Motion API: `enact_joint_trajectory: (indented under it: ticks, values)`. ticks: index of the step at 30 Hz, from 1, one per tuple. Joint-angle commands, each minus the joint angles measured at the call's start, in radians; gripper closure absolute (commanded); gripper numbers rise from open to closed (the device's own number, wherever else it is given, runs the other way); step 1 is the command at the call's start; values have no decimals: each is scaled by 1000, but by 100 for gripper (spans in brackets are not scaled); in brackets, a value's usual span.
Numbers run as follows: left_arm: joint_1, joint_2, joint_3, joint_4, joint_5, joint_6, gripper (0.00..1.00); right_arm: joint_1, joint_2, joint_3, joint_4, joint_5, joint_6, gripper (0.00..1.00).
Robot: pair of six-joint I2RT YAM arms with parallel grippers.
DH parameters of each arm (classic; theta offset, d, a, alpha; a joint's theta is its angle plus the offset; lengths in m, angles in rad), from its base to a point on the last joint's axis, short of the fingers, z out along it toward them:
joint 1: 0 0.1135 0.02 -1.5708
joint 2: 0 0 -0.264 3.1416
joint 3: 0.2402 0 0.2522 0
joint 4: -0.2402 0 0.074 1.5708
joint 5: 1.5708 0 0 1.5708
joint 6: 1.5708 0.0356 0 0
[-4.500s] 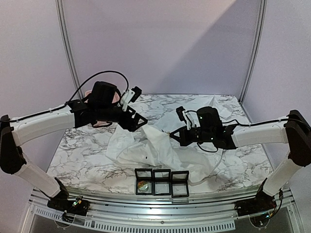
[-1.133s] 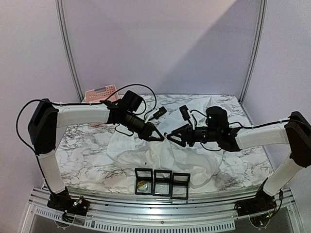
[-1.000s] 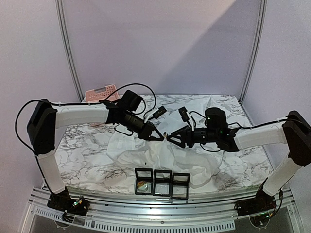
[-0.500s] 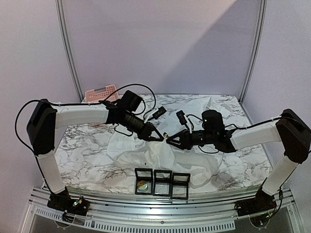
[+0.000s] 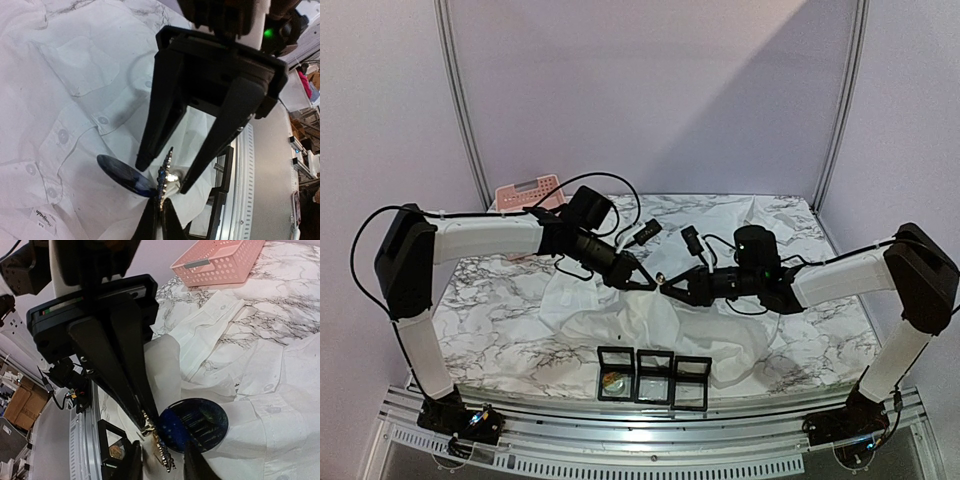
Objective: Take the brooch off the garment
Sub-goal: Open the brooch over the flattened clothing, then pass from the left arm to the right
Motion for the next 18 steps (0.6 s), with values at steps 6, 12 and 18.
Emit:
enact_joint_trajectory:
  ticks: [6,12,18]
  values:
    - [11,-37,-3,2,-14,-3,100,-30,-60,-53,64,2,23,52]
    - [11,-41,-2,2,-8,-3,100,-37,-72,-65,74,-2,26,56]
    - [11,-43,-3,4,-1,-3,100,-38,-45,-43,68,-14,28,68]
